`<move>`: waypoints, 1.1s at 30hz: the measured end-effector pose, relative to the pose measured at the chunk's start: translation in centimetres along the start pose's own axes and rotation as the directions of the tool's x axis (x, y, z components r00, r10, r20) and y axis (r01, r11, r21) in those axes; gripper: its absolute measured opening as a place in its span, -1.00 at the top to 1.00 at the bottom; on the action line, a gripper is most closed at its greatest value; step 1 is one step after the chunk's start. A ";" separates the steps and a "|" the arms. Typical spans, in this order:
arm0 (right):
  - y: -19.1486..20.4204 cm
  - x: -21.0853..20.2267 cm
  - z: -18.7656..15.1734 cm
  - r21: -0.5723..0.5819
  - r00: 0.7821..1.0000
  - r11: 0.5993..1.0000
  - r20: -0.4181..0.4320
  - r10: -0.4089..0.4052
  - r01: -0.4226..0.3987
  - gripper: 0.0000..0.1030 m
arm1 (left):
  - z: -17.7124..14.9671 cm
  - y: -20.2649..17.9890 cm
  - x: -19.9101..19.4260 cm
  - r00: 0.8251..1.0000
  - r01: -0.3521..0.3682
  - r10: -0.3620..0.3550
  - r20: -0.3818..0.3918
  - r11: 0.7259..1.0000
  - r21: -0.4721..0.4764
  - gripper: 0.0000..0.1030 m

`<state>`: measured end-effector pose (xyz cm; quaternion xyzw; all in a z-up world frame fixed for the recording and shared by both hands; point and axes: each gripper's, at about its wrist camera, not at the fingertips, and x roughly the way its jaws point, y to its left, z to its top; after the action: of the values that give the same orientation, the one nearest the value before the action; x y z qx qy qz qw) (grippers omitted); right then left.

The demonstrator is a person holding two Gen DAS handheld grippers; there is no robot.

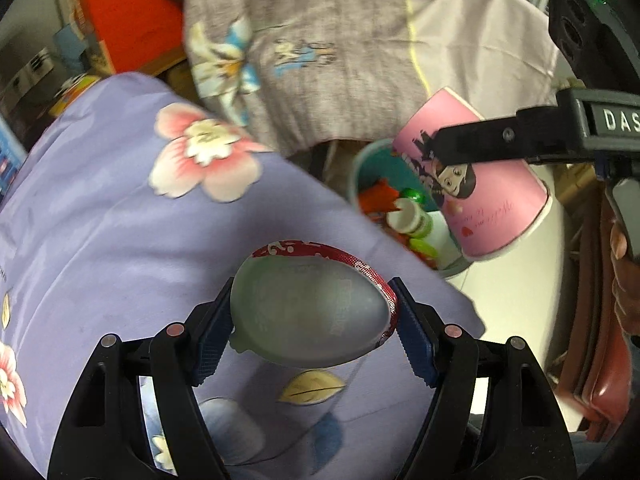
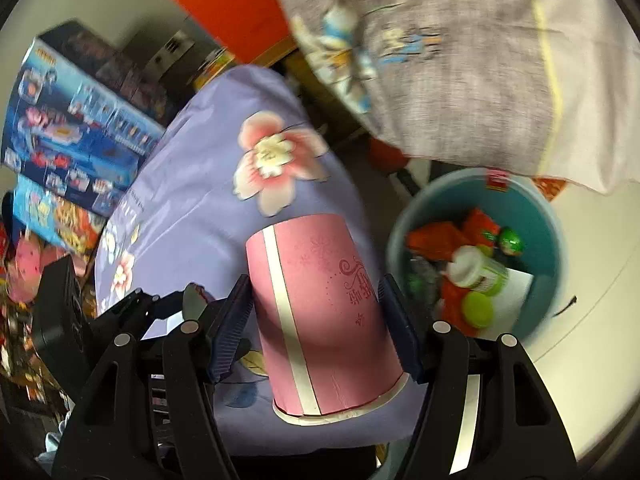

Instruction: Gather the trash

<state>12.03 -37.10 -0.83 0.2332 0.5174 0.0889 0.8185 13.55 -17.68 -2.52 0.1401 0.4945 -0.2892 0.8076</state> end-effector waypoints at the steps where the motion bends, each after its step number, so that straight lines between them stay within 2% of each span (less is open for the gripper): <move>1: -1.0 -0.5 -0.1 0.015 1.000 1.000 0.010 -0.001 0.001 -0.20 | 0.2 -0.8 0.2 1.000 0.002 -0.002 -0.003 1.000 0.012 -0.44; 9: -7.8 -3.1 -0.8 0.122 0.999 0.992 0.041 -0.029 0.024 -0.20 | 2.3 -5.9 2.7 0.999 0.026 -0.023 -0.038 0.996 0.087 -0.45; 17: -12.8 -3.1 -1.6 0.208 0.998 0.977 0.023 -0.051 0.045 -0.20 | 3.9 -10.5 6.4 0.994 0.074 -0.061 -0.086 0.985 0.158 -0.45; 25: -14.8 -2.0 -1.3 0.247 0.998 0.967 -0.010 -0.064 0.065 -0.20 | 5.3 -12.3 10.4 0.986 0.114 -0.093 -0.136 0.982 0.153 -0.47; 29: -15.1 -1.5 -0.9 0.251 0.997 0.965 -0.024 -0.071 0.075 -0.20 | 5.8 -12.2 11.3 0.984 0.112 -0.093 -0.149 0.985 0.131 -0.62; 33: -15.1 -1.1 -0.6 0.248 0.997 0.965 -0.036 -0.074 0.080 -0.20 | 5.9 -11.7 11.5 0.982 0.119 -0.101 -0.157 0.987 0.111 -0.64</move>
<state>9.62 -50.58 -7.34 0.3128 0.5440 -0.0057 0.7786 14.69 -33.75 -9.13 0.1824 0.5429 -0.3512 0.7407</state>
